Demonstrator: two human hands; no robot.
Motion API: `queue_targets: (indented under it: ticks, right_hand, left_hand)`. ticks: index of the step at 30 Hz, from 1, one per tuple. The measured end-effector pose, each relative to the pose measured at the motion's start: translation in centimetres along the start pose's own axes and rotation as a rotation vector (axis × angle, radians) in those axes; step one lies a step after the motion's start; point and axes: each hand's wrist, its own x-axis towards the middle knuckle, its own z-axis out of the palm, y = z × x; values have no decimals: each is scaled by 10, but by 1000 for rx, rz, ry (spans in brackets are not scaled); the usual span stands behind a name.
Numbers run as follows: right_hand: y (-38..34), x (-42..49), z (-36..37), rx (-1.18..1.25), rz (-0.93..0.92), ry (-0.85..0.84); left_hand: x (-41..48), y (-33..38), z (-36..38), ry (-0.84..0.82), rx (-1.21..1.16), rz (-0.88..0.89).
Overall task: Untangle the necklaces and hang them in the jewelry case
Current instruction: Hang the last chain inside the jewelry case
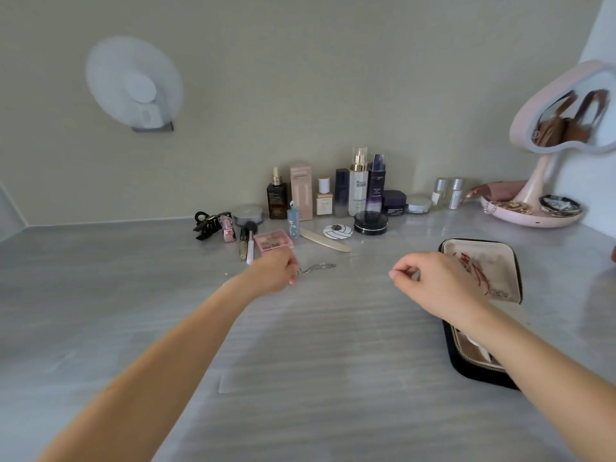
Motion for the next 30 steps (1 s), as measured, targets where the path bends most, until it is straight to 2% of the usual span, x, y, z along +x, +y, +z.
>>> queue_targets:
  ticks: [4, 9, 11, 21, 26, 30]
  right_hand:
    - [-5, 5, 5, 130, -29, -97]
    - [-14, 12, -1, 553, 84, -247]
    - [-16, 11, -9, 653, 115, -291]
    - [15, 7, -51, 500, 212, -310]
    - [25, 8, -64, 520, 192, -236]
    - [29, 7, -74, 625, 162, -204]
  left_hand:
    - [-16, 42, -7, -49, -224, 153]
    - [-29, 97, -9, -127, -290, 340]
    - [-31, 114, -8, -132, -287, 381]
    - [-29, 160, 5, -51, -386, 390]
    - [-26, 187, 3, -5, -392, 467]
    - [-21, 202, 4, 64, -426, 510]
